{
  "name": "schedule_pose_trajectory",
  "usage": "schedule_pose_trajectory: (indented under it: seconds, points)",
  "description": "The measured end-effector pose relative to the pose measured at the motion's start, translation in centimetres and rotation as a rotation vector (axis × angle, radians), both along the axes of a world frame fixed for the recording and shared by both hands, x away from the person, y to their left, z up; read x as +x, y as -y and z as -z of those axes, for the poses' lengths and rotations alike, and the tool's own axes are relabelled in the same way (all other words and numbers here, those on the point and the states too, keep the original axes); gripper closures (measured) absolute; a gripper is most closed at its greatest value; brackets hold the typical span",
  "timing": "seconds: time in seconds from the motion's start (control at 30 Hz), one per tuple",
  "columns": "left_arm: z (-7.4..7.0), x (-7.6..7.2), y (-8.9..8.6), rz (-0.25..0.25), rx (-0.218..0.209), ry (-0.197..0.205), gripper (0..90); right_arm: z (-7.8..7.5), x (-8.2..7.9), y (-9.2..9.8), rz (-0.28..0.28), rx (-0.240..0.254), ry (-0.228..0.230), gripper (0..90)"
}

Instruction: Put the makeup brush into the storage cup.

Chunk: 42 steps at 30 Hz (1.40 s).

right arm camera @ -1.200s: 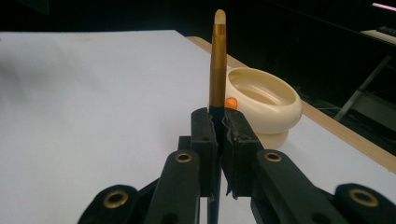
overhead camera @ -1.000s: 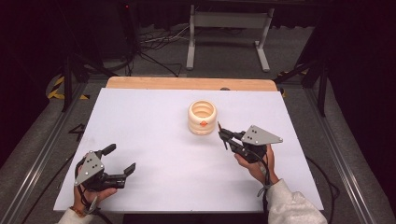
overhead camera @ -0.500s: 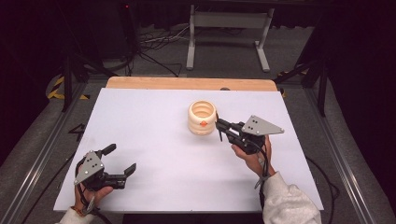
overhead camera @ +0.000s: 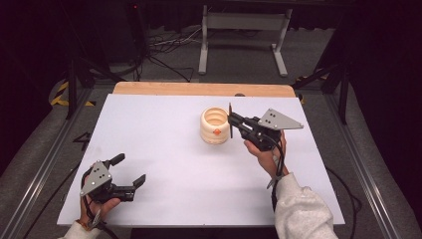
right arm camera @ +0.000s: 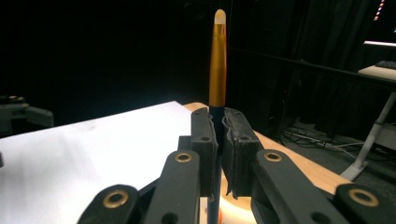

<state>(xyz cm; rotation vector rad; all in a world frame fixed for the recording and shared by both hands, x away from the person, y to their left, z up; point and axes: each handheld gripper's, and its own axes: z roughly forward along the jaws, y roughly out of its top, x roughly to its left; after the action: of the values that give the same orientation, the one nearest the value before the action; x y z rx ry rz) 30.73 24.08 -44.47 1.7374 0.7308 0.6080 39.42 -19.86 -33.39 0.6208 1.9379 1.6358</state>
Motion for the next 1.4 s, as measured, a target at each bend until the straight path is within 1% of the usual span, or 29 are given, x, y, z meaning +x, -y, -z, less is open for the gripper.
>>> schedule_pose_trajectory:
  seconds: [0.07, 0.13, 0.33, 0.47, 0.5, 0.57, 0.77, 0.9, 1.07, 1.27, 1.3, 1.33, 1.4]
  points:
    - [0.0, 0.0, 0.0, 0.0, 0.001, -0.007, 3.8, -0.2, 0.3, -0.1, 0.0, 0.019, -0.01, 84.1]
    - [0.0, 0.0, 0.0, 0.001, 0.001, -0.006, 3.8, -0.5, 0.7, -0.3, 0.005, 0.021, 0.002, 84.1]
    - [0.1, 0.1, -0.1, 0.001, -0.003, -0.008, 3.6, -1.5, 1.6, -0.8, 0.003, 0.051, 0.011, 84.1]
    - [0.0, 0.0, -0.2, -0.002, -0.001, -0.004, 3.6, -1.7, 2.1, -1.2, -0.002, 0.052, 0.015, 84.2]
    - [0.0, 0.0, -0.3, -0.005, -0.008, 0.001, 3.6, -1.7, 2.2, -1.4, -0.002, 0.049, 0.016, 84.2]
    - [-0.1, -0.1, -0.3, -0.006, -0.009, 0.002, 3.7, -1.8, 2.5, -1.6, -0.003, 0.057, 0.018, 84.2]
    - [0.0, 0.0, -0.3, -0.004, -0.016, 0.007, 3.9, -1.7, 3.2, -2.1, -0.003, 0.059, 0.021, 84.1]
    - [0.0, 0.0, -0.2, 0.006, -0.007, 0.001, 3.9, -1.4, 4.0, -2.1, 0.006, 0.079, 0.007, 84.2]
    - [0.0, 0.0, -0.2, 0.005, -0.009, 0.001, 3.9, -1.2, 4.7, -2.3, 0.023, 0.063, 0.006, 84.2]
    - [0.0, 0.0, -0.2, 0.003, -0.009, 0.001, 3.9, -0.8, 5.5, -2.6, 0.029, 0.071, -0.002, 84.1]
    - [0.0, 0.0, -0.2, 0.0, -0.006, 0.003, 3.8, -0.7, 5.8, -2.6, 0.042, 0.064, 0.004, 84.1]
    - [0.0, 0.0, -0.2, -0.009, -0.005, 0.006, 3.8, -0.7, 5.9, -2.6, 0.045, 0.06, 0.007, 84.1]
    - [0.0, 0.0, -0.2, -0.007, -0.003, 0.005, 3.8, -0.6, 6.0, -2.6, 0.048, 0.063, 0.008, 84.1]
